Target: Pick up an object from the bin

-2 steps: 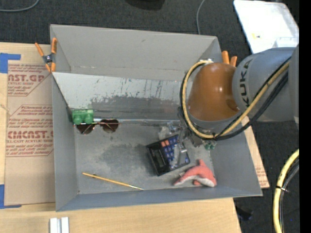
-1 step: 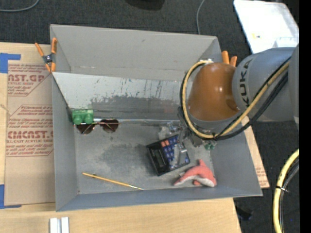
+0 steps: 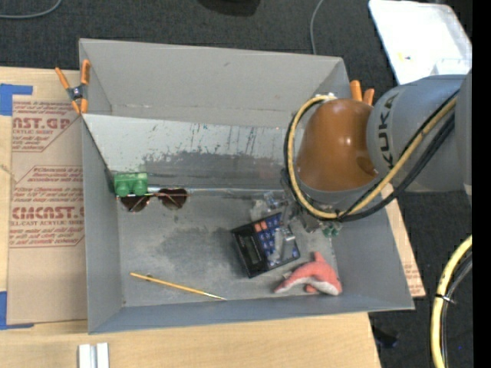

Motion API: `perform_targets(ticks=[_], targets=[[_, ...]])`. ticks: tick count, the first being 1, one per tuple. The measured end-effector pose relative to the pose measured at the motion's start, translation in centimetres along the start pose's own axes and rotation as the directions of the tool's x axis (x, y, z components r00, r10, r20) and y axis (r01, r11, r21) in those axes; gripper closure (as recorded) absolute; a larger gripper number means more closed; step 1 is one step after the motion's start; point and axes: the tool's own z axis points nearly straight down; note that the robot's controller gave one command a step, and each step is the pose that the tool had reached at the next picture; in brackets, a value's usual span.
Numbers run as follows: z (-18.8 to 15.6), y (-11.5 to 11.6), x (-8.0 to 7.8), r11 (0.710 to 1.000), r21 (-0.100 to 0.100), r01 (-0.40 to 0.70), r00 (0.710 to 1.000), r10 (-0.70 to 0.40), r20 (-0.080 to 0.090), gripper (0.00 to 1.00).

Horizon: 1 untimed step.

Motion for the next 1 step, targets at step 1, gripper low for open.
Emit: perform_targets(ticks=[1], targets=[[0.00,0.00,0.00,1.000,0.000,0.000,1.000,0.000,0.000,1.00]])
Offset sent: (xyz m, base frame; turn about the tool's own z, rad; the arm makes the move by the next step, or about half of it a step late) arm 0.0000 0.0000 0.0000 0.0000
